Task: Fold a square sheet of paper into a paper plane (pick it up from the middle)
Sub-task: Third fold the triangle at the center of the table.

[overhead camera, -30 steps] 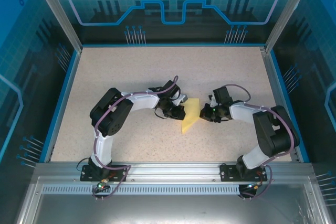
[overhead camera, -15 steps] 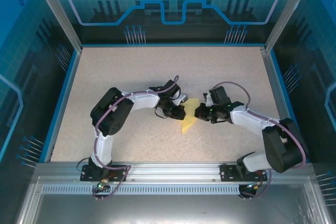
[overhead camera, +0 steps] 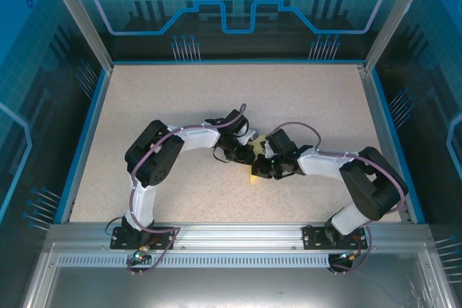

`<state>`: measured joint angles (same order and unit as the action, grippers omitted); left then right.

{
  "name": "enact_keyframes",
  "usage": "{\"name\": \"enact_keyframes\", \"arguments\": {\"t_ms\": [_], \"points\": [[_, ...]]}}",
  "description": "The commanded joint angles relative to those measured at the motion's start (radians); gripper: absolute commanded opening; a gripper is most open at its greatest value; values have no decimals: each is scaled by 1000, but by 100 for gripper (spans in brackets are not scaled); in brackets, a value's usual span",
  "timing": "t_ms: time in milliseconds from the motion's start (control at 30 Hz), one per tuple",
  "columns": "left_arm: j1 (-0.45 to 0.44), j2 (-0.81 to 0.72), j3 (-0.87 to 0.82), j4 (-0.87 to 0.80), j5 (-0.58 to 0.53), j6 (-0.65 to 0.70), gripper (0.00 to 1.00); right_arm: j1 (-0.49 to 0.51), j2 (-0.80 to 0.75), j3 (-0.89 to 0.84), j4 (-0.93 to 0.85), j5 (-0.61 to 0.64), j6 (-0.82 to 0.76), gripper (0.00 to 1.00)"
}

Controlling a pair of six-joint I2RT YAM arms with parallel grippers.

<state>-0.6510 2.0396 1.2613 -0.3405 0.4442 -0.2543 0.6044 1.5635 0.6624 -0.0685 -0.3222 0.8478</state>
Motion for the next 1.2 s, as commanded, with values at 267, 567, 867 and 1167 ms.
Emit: {"name": "enact_keyframes", "arguments": {"t_ms": [267,567,867,1167], "points": [[11,88,-24,-94,-79,28,9,49,87,-40,121,-32,43,4],[12,109,-7,-101,-77,35,9,63,19,-57,89,-30,15,4],[13,116,-14,-94,-74,35,9,78,-34,-59,102,-13,41,5],[20,120,-16,-91,-69,39,9,98,-14,-87,113,-1,63,5]]}}
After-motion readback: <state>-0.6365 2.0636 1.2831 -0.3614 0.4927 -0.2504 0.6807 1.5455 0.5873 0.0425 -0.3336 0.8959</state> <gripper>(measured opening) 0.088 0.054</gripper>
